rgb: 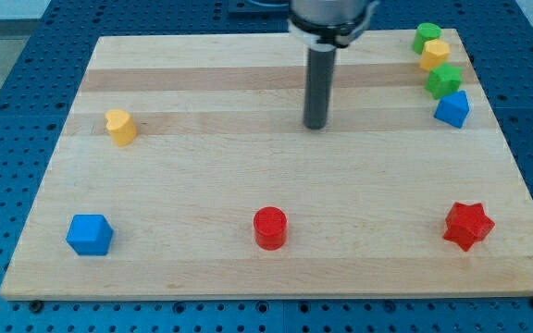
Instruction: Move your arm above the yellow heart
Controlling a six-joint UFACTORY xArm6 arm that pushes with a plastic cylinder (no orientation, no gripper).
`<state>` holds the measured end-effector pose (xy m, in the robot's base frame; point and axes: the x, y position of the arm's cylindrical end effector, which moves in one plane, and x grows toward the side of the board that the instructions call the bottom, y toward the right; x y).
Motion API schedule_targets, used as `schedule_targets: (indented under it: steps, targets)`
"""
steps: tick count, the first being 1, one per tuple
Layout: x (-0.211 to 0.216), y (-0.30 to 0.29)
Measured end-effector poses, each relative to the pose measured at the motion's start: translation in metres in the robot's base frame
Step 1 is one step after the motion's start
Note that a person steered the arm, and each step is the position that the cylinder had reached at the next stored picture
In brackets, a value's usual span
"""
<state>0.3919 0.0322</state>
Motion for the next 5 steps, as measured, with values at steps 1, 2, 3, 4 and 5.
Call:
schedule_targets:
  steps: [1, 2, 3, 4, 5]
  targets:
    - [-0.001, -0.056]
    - [-0.01, -0.114]
    - [-0.023, -0.172]
    - [-0.029, -0.221]
    - [-0.032, -0.27]
